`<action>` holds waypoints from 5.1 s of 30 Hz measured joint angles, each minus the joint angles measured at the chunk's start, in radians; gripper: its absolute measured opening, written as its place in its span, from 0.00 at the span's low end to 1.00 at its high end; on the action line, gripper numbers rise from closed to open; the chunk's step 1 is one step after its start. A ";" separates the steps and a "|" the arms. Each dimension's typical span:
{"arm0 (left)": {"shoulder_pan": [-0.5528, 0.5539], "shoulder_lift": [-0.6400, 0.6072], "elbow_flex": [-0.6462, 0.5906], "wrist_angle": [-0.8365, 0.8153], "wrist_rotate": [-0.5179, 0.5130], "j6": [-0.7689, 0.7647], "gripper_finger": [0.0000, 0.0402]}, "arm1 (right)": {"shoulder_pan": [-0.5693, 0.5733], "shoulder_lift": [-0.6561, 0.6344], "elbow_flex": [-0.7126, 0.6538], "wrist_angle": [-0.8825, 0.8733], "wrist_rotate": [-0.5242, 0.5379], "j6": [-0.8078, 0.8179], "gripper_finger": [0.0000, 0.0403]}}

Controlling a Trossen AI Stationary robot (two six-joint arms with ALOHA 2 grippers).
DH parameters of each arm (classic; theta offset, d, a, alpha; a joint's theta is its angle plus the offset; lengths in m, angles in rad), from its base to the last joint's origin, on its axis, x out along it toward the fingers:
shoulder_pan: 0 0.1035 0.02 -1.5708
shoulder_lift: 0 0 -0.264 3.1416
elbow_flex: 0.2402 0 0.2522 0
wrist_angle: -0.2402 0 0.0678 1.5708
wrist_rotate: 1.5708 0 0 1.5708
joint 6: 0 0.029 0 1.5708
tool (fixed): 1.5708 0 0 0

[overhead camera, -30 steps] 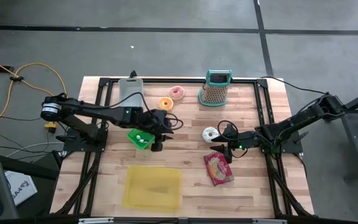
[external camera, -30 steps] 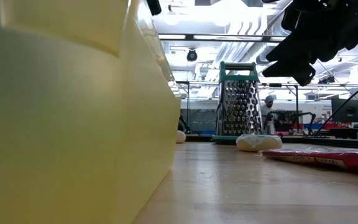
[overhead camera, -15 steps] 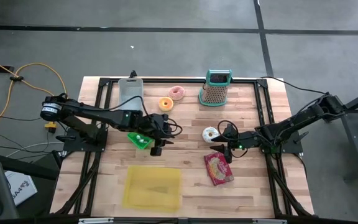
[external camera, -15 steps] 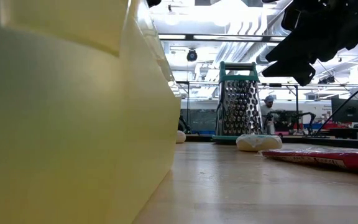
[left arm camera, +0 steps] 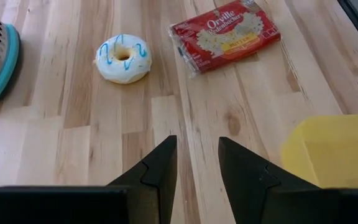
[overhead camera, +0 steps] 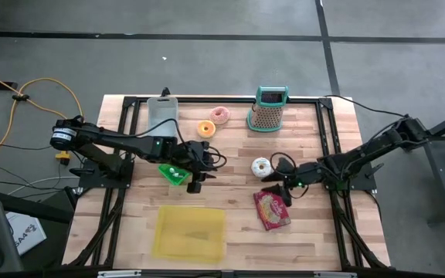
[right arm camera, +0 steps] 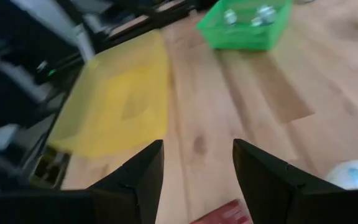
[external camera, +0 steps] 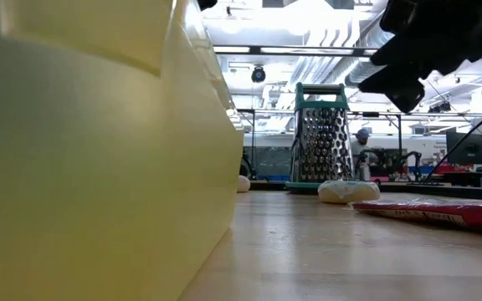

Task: Pick & Place Food Item
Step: Put the red bag into the yellow bin

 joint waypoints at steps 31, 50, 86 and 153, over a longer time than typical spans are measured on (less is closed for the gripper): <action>0.000 0.000 0.000 0.022 0.000 0.000 0.28 | 0.207 0.047 0.146 -0.786 0.062 0.737 0.44; 0.000 0.000 0.000 0.103 0.012 -0.122 0.28 | 0.333 0.166 0.145 -0.775 0.038 1.053 0.44; -0.032 0.423 0.031 0.659 0.200 -0.615 0.28 | 0.504 0.214 0.145 -0.680 0.181 1.221 0.44; -0.054 0.738 0.314 0.446 0.051 -0.245 0.00 | 0.502 0.313 0.145 -0.602 0.220 1.276 0.44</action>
